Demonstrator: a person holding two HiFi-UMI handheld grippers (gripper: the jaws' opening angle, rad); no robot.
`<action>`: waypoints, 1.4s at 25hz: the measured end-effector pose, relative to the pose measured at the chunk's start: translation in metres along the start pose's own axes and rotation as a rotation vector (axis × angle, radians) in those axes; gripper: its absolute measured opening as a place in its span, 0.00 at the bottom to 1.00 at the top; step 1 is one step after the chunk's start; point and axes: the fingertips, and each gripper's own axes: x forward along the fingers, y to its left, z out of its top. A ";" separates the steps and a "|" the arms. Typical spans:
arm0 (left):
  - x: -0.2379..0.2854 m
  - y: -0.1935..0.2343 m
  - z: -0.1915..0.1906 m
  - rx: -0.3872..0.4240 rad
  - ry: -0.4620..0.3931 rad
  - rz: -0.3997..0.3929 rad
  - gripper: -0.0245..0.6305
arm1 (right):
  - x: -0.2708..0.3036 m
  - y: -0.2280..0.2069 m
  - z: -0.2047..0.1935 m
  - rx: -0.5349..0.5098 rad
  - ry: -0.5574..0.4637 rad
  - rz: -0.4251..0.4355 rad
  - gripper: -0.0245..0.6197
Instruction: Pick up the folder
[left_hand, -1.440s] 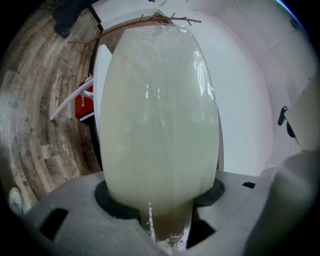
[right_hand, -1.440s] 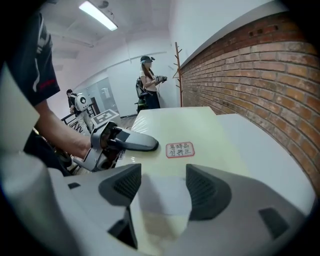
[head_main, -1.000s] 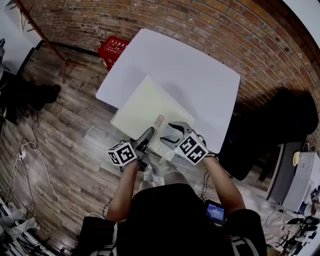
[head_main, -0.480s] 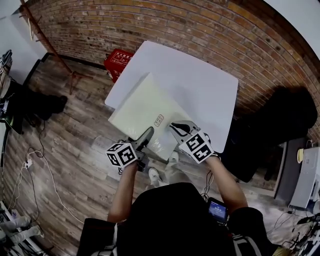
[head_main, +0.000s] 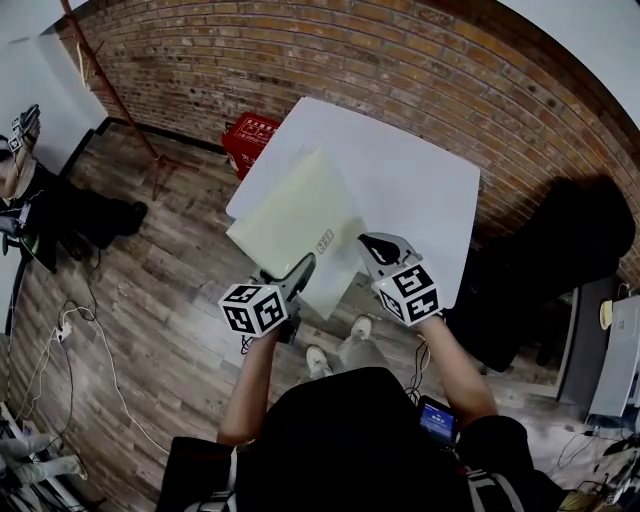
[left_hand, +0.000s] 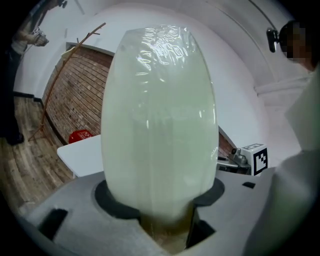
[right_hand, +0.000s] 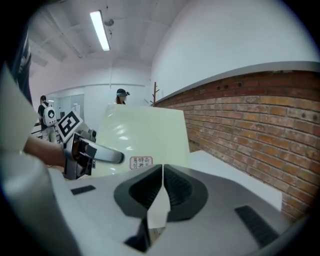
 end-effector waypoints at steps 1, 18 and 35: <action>-0.002 -0.001 0.002 0.017 0.000 0.003 0.46 | -0.001 0.002 0.005 0.008 -0.022 0.001 0.09; -0.004 -0.062 0.041 0.154 -0.068 0.010 0.46 | -0.051 -0.026 0.046 0.085 -0.178 -0.061 0.09; -0.039 -0.132 0.032 0.238 -0.114 0.050 0.46 | -0.131 -0.018 0.058 0.073 -0.264 -0.057 0.09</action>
